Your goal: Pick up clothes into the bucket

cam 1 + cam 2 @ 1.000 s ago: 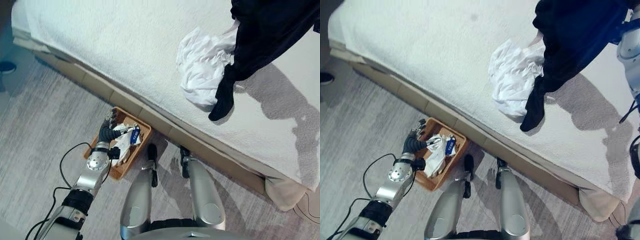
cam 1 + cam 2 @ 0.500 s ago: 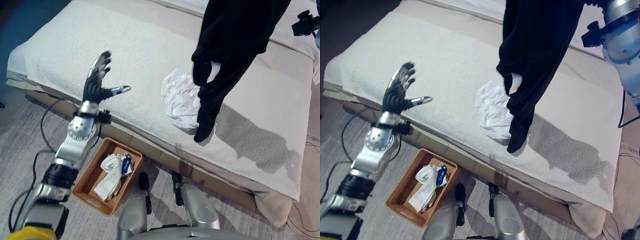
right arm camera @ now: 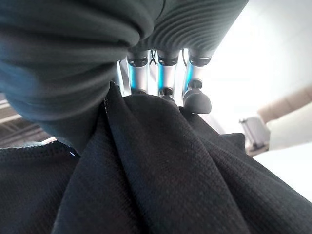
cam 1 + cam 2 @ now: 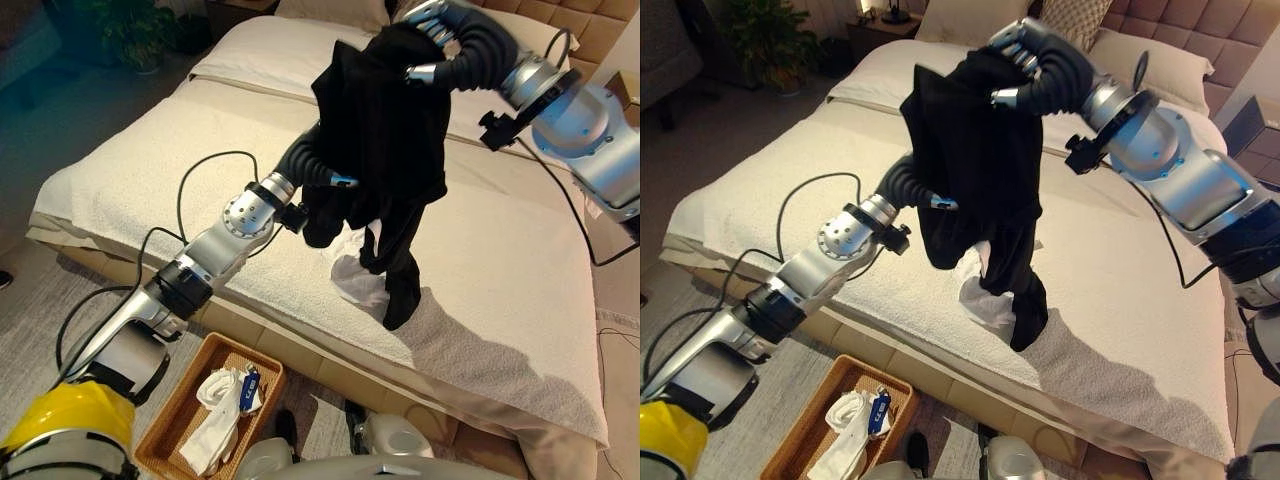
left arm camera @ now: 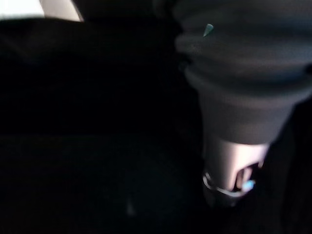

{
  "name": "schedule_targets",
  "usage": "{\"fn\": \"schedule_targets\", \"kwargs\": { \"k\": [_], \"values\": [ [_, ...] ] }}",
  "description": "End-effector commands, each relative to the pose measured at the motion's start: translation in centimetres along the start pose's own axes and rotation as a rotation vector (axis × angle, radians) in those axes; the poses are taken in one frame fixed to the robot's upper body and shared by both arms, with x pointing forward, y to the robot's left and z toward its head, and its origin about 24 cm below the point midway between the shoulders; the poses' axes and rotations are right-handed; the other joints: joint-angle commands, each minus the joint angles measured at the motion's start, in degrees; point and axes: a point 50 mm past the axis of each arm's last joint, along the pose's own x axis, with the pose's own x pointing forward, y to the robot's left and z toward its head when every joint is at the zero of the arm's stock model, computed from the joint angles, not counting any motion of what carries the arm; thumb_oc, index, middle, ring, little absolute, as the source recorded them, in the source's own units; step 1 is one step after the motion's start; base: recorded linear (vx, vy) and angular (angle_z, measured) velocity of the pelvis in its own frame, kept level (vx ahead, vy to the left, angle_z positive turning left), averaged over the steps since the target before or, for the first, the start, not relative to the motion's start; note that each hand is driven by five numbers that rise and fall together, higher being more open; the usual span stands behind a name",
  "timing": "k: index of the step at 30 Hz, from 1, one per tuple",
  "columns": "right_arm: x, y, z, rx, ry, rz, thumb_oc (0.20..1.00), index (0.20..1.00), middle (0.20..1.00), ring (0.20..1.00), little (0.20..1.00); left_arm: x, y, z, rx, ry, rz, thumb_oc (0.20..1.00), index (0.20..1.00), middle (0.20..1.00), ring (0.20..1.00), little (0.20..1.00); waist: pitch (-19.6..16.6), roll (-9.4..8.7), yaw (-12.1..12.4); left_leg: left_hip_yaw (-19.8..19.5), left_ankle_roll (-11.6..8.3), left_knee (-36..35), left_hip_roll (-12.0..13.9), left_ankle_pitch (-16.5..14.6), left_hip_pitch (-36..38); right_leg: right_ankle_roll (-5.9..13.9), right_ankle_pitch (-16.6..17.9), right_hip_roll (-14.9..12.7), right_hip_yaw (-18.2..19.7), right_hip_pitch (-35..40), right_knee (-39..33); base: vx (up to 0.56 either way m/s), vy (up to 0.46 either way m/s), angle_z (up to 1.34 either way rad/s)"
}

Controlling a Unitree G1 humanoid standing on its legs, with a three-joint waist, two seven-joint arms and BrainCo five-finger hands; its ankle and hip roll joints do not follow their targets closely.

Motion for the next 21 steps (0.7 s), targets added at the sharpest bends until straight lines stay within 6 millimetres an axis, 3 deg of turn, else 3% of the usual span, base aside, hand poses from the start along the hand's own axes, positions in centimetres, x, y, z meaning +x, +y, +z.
{"fn": "schedule_targets", "kwargs": {
  "k": [1,10,12,13,14,18,21],
  "values": [
    [0.3,0.0,2.0,0.085,-0.096,0.006,0.2,0.2,0.2,0.2,0.2,1.2,0.1,0.5,-0.044,-0.008,-0.022,1.0,1.0,1.0,1.0,1.0,-5.55,-1.33,0.45,-1.3,-3.21,2.93,2.01,-3.73,-1.31,5.69,-0.45,-4.24,-0.8,0.3,0.78,0.0,0.0,0.0],
    [0.0,1.0,3.6,0.203,-0.196,0.011,0.2,0.2,0.2,0.2,0.2,2.2,-2.0,-0.9,-0.075,0.052,-0.049,1.0,1.0,1.0,1.0,1.0,-5.88,-1.06,0.55,-1.77,-3.18,2.75,2.04,-3.57,-1.08,5.74,-0.5,-4.43,-1.66,1.25,-0.06,0.0,-0.002,0.02],
    [-0.1,1.1,3.7,0.233,-0.209,-0.009,0.2,0.2,0.2,0.2,0.2,2.0,-3.1,-1.7,-0.194,0.076,-0.062,1.0,1.0,1.0,1.0,1.0,-5.82,-0.95,0.46,-1.96,-3.15,2.71,2.01,-3.54,-1.01,5.66,-0.63,-4.46,-1.7,1.47,-0.04,0.01,0.002,0.06],
    [-0.1,1.2,3.7,0.233,-0.209,-0.01,0.2,0.2,0.2,0.2,0.2,2.0,-3.1,-1.7,-0.194,0.076,-0.062,0.931,0.931,0.931,0.931,0.931,-5.82,-0.98,0.47,-1.96,-3.15,2.71,2.01,-3.54,-1.0,5.66,-0.63,-4.46,-1.7,1.48,-0.04,0.01,-0.002,0.03],
    [-0.1,1.2,3.4,0.243,-0.201,-0.021,0.2,0.2,0.2,0.2,0.2,1.6,-3.6,-2.2,-0.311,0.09,-0.066,0.2,0.2,0.2,0.2,0.2,-5.81,-1.01,0.55,-2.01,-3.17,2.77,1.98,-3.61,-0.92,5.59,-0.75,-4.48,-1.83,1.64,-0.02,0.0,0.0,0.0],
    [-0.4,1.3,2.7,0.258,-0.176,-0.049,0.2,0.2,0.2,0.2,0.2,0.4,-4.2,-3.1,-0.453,0.123,-0.084,0.2,0.2,0.2,0.2,0.2,-5.77,-1.11,0.6,-2.15,-3.17,2.82,1.95,-3.7,-0.8,5.56,-0.91,-4.45,-1.88,1.9,-0.1,0.0,0.0,0.0],
    [-1.8,1.4,0.0,0.304,-0.086,-0.145,0.228,0.228,0.228,0.228,0.228,-1.8,-4.7,-4.7,-0.636,0.151,-0.034,0.2,0.2,0.2,0.2,0.2,-5.62,-1.11,0.85,-2.35,-3.07,2.8,2.01,-3.83,-0.75,5.41,-1.17,-4.4,-2.01,2.21,-0.23,0.0,0.0,0.0]
  ]
}}
